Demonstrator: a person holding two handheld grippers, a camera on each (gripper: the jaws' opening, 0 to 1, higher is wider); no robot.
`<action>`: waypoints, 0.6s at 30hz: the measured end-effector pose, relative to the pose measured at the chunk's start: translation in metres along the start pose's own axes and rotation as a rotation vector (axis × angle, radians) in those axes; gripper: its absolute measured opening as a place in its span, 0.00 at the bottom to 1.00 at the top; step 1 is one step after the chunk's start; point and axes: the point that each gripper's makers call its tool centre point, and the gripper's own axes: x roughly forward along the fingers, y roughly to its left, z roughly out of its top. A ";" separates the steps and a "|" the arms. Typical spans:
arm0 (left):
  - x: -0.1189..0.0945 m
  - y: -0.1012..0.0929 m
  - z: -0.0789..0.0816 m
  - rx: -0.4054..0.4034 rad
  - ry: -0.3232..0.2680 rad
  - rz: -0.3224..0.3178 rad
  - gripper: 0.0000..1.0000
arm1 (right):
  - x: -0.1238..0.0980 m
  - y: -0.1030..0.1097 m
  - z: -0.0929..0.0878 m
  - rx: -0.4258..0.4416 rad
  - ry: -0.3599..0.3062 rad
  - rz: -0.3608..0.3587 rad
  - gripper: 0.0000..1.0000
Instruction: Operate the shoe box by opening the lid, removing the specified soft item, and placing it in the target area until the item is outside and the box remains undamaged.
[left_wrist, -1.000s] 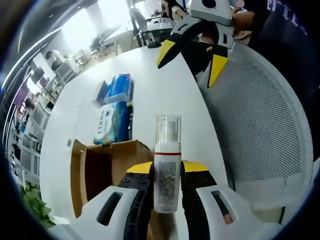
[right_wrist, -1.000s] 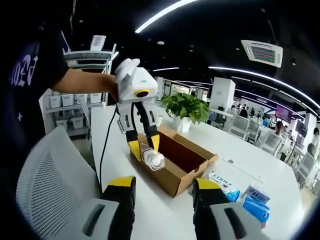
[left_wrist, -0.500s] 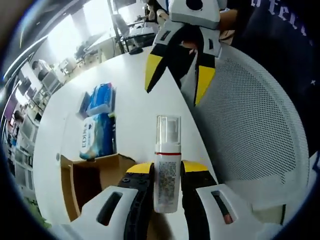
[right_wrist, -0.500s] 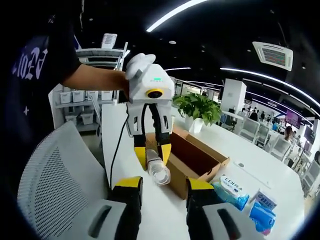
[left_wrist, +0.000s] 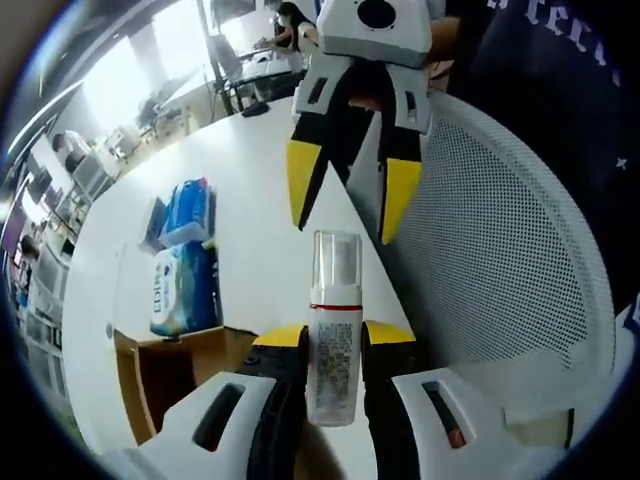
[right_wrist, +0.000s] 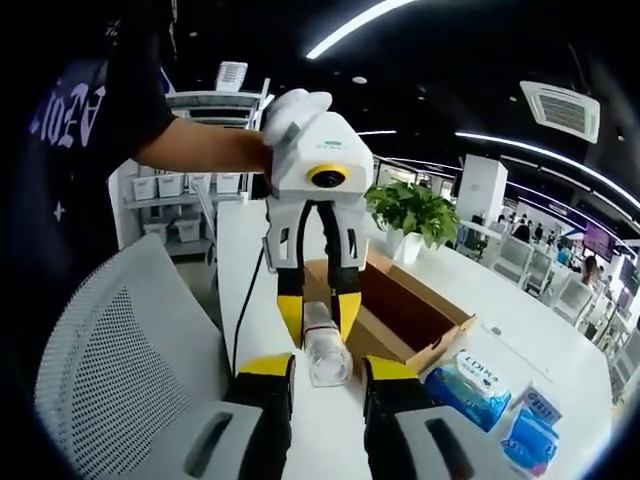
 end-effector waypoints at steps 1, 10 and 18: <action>0.001 -0.001 0.001 0.004 -0.001 -0.002 0.20 | 0.001 0.001 0.000 0.000 0.001 0.004 0.22; 0.004 -0.005 0.009 0.038 -0.029 -0.027 0.20 | 0.002 0.005 -0.004 -0.010 0.017 0.017 0.16; 0.006 -0.006 0.011 0.067 -0.033 -0.035 0.20 | 0.003 0.007 -0.006 -0.041 0.028 0.029 0.15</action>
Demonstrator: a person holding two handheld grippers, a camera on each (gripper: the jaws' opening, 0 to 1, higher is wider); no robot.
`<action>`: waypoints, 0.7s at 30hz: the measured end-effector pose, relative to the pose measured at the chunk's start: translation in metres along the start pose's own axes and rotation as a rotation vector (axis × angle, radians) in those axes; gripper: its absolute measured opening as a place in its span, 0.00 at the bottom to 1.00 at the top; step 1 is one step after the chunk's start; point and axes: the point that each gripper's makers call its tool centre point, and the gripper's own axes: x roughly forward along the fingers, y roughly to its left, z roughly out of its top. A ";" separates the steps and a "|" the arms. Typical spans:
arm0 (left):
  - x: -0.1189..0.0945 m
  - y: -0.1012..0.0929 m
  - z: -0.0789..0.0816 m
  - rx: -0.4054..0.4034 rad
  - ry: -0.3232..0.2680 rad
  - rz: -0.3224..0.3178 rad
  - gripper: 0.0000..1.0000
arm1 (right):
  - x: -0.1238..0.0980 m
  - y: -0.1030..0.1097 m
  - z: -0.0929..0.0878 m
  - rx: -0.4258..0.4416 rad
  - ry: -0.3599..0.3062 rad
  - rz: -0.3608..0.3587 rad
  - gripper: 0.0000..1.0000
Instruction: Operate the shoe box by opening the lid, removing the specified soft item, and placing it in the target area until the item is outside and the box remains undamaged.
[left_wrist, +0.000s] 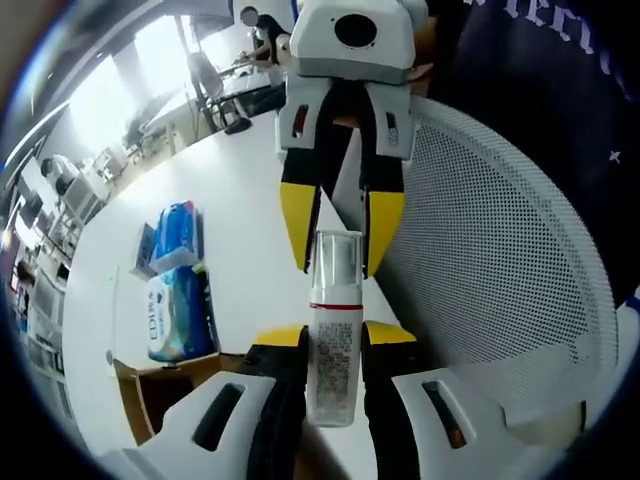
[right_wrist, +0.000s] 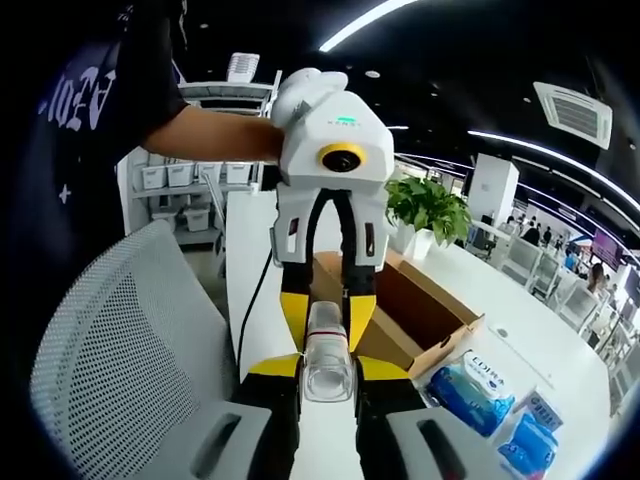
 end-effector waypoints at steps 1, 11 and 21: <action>0.000 0.000 0.000 0.000 0.001 0.000 0.20 | 0.000 0.000 0.000 -0.002 0.001 0.000 0.15; 0.007 0.004 -0.001 -0.007 0.000 0.018 0.21 | -0.001 -0.004 -0.005 0.017 0.027 -0.017 0.14; 0.009 0.009 0.003 -0.019 -0.009 0.032 0.21 | -0.005 -0.008 -0.007 0.051 0.036 -0.030 0.13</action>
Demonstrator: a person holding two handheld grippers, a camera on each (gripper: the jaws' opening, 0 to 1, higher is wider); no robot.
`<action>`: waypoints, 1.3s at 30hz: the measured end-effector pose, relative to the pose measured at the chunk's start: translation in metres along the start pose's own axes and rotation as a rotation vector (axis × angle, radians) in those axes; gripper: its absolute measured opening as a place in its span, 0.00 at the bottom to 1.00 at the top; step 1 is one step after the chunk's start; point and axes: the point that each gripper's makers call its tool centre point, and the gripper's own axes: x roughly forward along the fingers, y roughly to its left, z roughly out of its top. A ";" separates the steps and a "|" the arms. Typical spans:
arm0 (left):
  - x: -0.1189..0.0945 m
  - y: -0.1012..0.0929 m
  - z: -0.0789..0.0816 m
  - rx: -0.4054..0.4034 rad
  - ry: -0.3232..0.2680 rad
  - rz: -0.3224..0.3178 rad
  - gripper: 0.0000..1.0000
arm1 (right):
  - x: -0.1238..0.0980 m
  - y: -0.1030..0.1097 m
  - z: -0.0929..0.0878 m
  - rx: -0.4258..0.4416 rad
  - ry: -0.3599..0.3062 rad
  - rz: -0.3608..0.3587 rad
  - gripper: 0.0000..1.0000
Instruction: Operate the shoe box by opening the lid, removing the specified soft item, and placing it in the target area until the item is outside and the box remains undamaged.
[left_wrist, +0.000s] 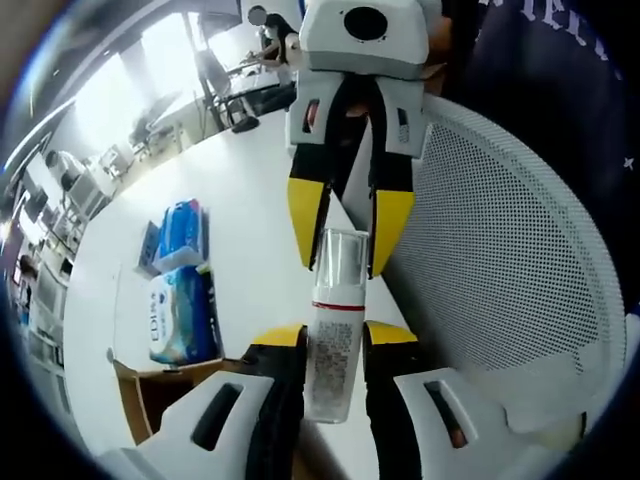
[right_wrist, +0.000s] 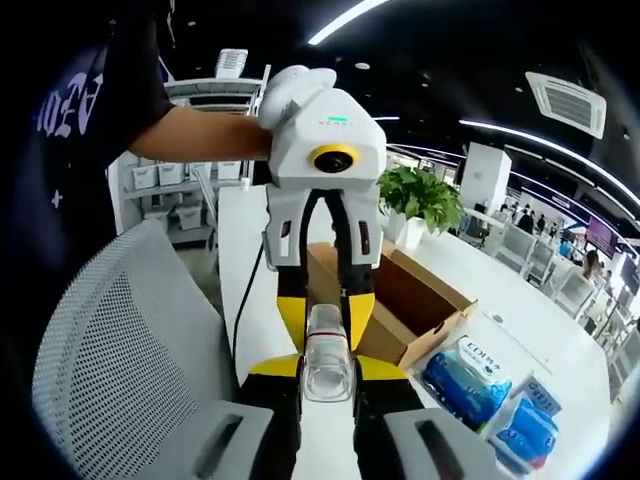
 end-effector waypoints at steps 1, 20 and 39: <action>0.000 0.001 0.000 -0.003 -0.002 0.004 0.22 | 0.000 -0.001 0.001 0.003 -0.003 -0.001 0.13; -0.011 0.016 0.000 -0.165 -0.107 0.125 0.45 | 0.000 -0.003 0.001 0.007 0.002 0.002 0.13; -0.038 0.031 -0.021 -0.438 -0.252 0.330 0.75 | -0.007 -0.018 0.005 0.024 0.021 0.000 0.14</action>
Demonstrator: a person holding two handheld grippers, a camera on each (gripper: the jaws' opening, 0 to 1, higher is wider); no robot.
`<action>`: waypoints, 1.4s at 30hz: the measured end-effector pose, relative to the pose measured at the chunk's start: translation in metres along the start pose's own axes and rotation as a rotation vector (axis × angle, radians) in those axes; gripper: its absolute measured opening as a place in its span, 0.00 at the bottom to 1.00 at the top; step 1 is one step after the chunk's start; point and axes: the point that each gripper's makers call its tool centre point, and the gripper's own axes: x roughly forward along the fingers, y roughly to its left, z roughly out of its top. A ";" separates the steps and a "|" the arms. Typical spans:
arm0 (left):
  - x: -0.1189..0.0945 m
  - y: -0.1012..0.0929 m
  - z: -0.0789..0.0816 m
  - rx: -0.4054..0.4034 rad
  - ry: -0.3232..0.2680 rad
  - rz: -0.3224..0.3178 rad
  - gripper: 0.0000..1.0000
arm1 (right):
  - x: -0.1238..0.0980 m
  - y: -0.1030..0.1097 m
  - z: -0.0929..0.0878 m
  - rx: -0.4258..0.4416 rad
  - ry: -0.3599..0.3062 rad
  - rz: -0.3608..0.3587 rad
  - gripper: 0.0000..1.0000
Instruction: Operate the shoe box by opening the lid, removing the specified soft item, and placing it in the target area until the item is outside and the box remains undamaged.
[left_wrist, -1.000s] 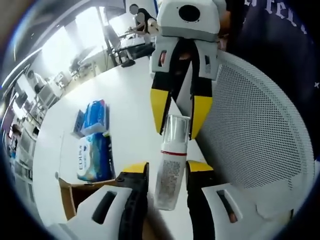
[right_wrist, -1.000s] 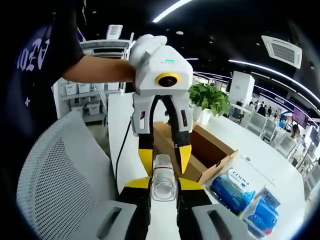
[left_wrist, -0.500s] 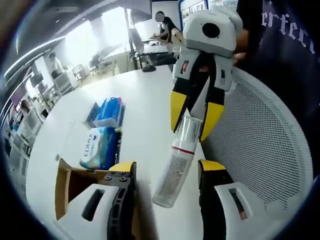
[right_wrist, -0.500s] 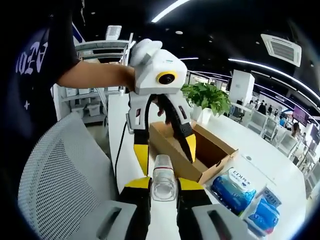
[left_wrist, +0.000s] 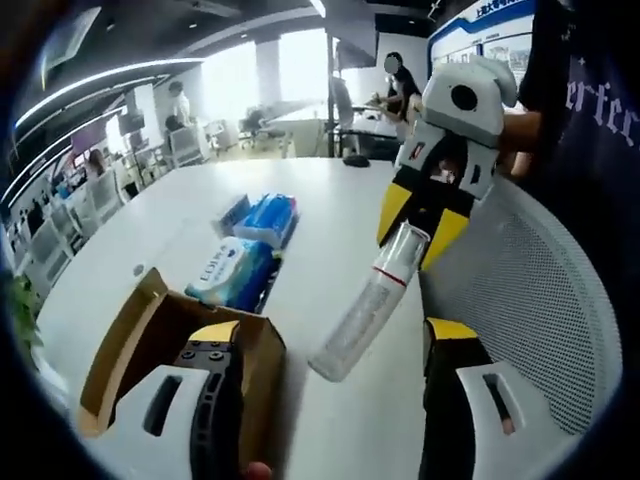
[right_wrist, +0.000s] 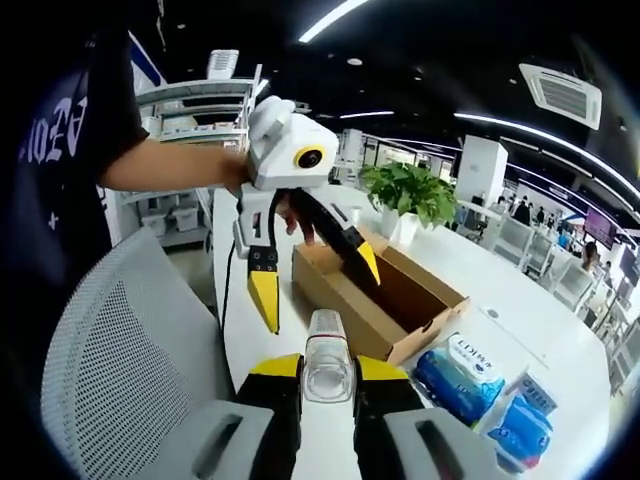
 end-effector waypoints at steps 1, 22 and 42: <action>-0.001 0.000 -0.001 -0.010 -0.003 0.008 0.76 | -0.001 -0.001 0.000 0.002 0.002 0.000 0.14; -0.023 0.006 -0.010 -0.150 -0.073 0.189 0.91 | -0.019 -0.041 0.010 -0.057 0.102 0.010 0.14; -0.049 0.010 -0.021 -0.218 -0.116 0.354 0.98 | -0.030 -0.088 0.021 -0.203 0.208 0.023 0.14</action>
